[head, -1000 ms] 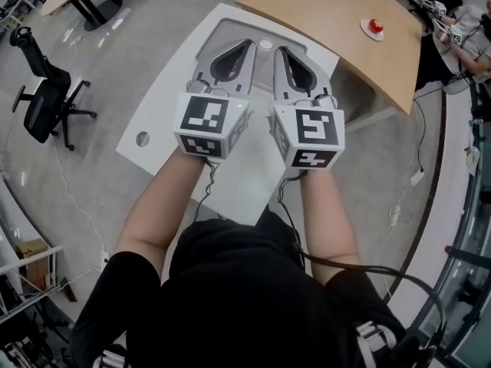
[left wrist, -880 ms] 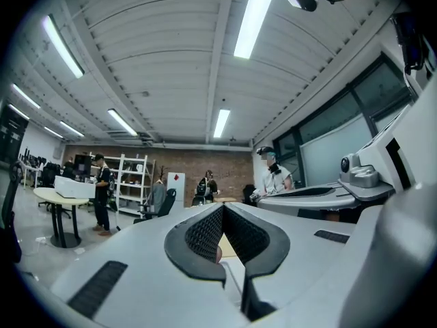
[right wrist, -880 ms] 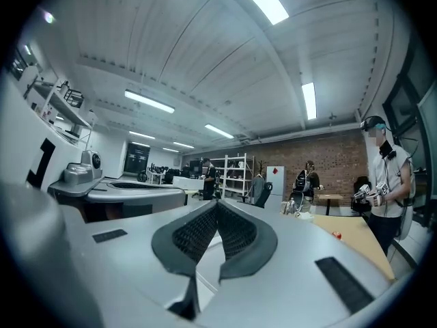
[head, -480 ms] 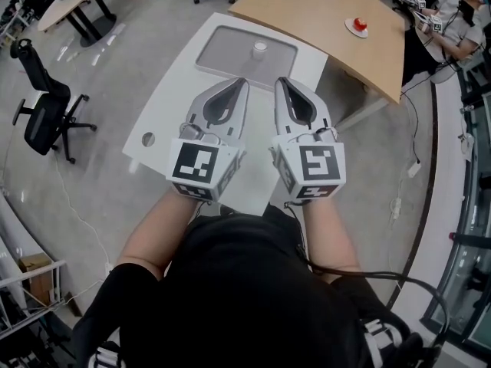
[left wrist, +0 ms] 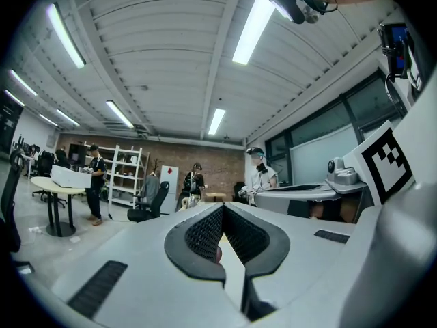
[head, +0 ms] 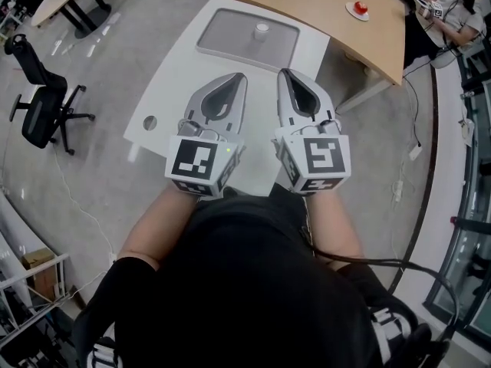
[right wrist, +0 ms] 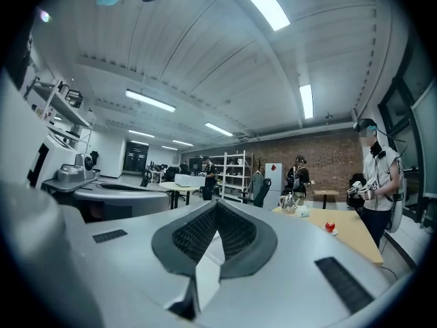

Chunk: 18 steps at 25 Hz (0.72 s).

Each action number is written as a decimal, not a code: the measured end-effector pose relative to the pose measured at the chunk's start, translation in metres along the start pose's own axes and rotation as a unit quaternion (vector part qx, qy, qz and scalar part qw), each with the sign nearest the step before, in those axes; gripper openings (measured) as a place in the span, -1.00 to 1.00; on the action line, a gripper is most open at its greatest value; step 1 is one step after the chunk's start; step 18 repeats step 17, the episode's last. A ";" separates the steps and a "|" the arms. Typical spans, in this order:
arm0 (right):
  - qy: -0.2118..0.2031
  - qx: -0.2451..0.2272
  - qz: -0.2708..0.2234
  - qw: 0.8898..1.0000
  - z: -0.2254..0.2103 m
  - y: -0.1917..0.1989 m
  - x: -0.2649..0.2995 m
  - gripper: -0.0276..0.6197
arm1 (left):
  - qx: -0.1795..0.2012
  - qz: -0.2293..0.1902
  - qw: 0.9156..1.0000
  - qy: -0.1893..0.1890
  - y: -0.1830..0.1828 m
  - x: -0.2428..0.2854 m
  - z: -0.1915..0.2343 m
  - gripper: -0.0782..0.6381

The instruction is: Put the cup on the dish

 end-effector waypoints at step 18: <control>-0.015 -0.010 0.003 1.000 0.011 -0.003 0.003 -0.88 | -0.016 0.009 1.000 -0.008 0.003 -0.006 0.009 -0.76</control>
Point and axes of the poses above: the fingertips, and each gripper's own axes: x forward along the fingers, z to its left, y out of its underside, the point moved 9 cm from there along -x, backward along the fingers, and after that the axes turned 10 degrees about -y, right-handed, at the moved point
